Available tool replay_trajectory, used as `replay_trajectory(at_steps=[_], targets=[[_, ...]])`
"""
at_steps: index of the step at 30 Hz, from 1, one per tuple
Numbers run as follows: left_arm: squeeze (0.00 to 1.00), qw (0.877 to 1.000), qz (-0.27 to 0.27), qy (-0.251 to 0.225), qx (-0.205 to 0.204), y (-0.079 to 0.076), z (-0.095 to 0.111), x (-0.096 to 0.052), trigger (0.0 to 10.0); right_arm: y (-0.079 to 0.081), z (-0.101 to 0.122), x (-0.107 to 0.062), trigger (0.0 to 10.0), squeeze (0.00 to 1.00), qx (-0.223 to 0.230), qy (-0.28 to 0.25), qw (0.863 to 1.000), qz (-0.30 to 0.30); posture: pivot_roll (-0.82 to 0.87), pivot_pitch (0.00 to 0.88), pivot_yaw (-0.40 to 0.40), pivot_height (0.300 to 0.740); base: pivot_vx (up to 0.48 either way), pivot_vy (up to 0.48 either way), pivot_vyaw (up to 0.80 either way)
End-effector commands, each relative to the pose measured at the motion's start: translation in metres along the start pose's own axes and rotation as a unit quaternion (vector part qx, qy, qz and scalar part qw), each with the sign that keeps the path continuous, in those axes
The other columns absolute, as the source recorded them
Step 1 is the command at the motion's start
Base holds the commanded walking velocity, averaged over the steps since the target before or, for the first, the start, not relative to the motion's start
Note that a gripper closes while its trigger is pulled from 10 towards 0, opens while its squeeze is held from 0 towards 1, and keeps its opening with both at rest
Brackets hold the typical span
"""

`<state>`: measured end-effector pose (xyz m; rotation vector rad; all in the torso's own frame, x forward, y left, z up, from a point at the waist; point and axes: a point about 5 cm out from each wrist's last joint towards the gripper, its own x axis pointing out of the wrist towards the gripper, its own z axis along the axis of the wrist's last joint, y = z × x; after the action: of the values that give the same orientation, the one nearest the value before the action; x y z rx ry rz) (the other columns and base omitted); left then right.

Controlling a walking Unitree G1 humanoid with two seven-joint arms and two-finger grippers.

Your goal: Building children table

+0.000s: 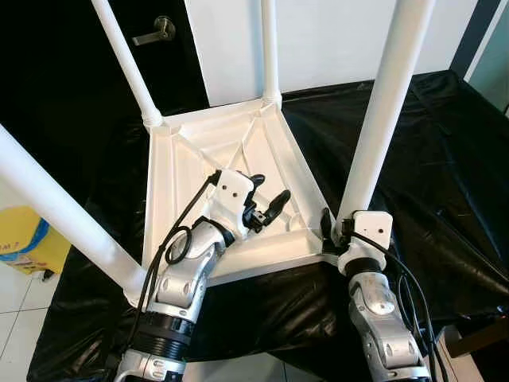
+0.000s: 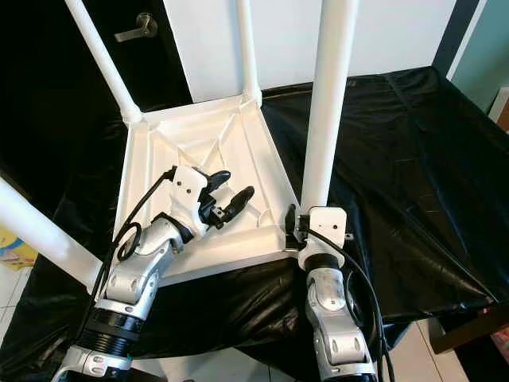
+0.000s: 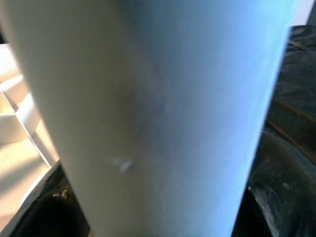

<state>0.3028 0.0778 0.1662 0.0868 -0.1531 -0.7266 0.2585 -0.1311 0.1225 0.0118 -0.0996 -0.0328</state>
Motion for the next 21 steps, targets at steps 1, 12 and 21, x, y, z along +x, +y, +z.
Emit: replay_trajectory(at_steps=[1, 12, 21], targets=[[0.0, 0.999, 0.039, 0.007, 0.004, 0.006, -0.004, -0.002, 10.0, -0.001, 0.004, -0.001, 10.0, 1.0, 0.009, -0.012, 1.0, 0.002, -0.21, 0.053, 0.069, 0.74, 0.0, 0.0, 0.0], [0.0, 1.0, 0.0, 0.004, -0.01, -0.006, -0.01, -0.01, 10.0, -0.04, 0.013, -0.001, 10.0, 0.0, -0.026, -0.023, 0.985, 0.17, -0.2, 0.025, 0.019, 0.74, 0.0, 0.0, 0.0], [0.0, 0.996, -0.077, 0.015, -0.041, -0.026, -0.016, -0.014, 10.0, -0.041, 0.008, 0.016, 10.0, 0.0, -0.057, 0.002, 0.954, 0.295, -0.18, 0.0, 0.01, 0.74, 0.0, 0.0, 0.0]])
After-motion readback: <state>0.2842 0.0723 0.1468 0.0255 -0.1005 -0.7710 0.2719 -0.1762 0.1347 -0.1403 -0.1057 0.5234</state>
